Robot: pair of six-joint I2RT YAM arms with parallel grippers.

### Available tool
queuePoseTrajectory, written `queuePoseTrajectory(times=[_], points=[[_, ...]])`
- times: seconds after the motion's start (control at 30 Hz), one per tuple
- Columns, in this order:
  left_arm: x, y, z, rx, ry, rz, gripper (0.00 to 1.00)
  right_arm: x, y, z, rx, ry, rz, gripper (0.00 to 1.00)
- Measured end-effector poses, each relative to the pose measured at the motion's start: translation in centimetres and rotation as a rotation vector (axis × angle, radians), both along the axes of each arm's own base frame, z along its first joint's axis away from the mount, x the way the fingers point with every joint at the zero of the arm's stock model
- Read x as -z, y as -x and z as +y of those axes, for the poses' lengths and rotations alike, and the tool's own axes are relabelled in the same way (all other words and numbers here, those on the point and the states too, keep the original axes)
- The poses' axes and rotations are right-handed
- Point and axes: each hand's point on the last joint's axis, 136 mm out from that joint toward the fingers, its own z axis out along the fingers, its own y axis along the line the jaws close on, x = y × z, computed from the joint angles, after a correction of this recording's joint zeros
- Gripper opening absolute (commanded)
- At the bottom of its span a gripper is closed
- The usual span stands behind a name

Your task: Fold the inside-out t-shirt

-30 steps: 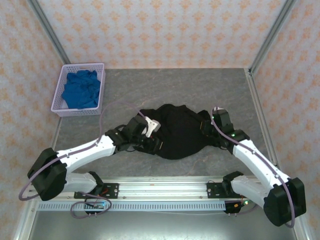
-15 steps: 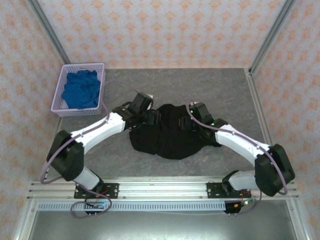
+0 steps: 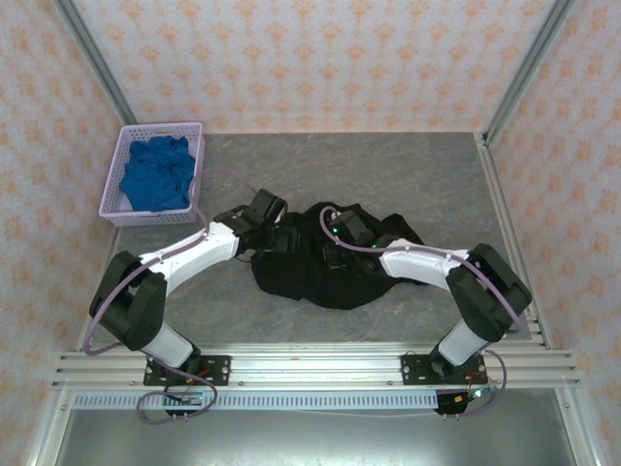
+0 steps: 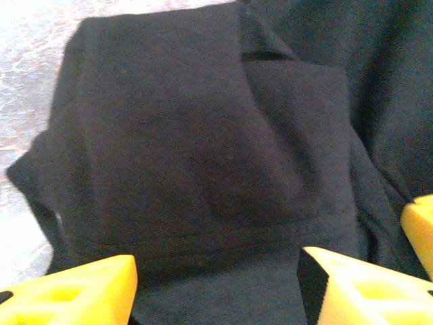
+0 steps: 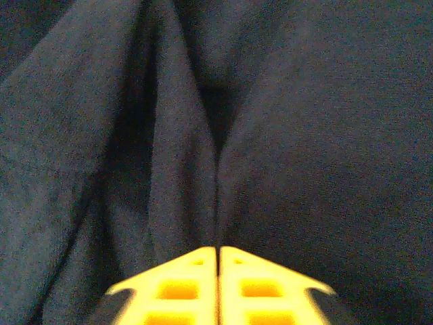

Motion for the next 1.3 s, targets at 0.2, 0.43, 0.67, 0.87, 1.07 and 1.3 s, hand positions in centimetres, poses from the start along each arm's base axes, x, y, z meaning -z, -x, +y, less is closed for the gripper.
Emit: queuePoseTrajectory(times=[0.2,0.43,0.67,0.87,1.07,1.3], points=[[-0.4,1.9,-3.9,0.127,-0.007,-0.019,0.67,-3.5,-1.4,-2.6,0.081,-0.090,-0.062,0.00],[1.6,-0.6,-4.9,0.105,-0.068,-0.023,0.28,-5.3,-1.0,-4.8,0.136,-0.184,-0.086,0.00],[0.9,-1.7,-2.9,0.068,-0.004,-0.075,0.00,-4.9,0.5,-7.7,0.180,-0.209,-0.078,0.00],[-0.2,1.0,-0.8,0.071,0.113,-0.099,0.00,-4.5,1.9,-8.8,0.174,-0.193,-0.075,0.00],[-0.6,2.0,-3.3,0.158,0.116,-0.111,0.50,-3.6,2.8,-8.5,0.147,-0.210,-0.054,0.00],[0.6,-1.1,-7.8,0.221,0.023,-0.124,0.52,-3.6,2.5,-8.3,0.147,-0.219,-0.057,0.00]])
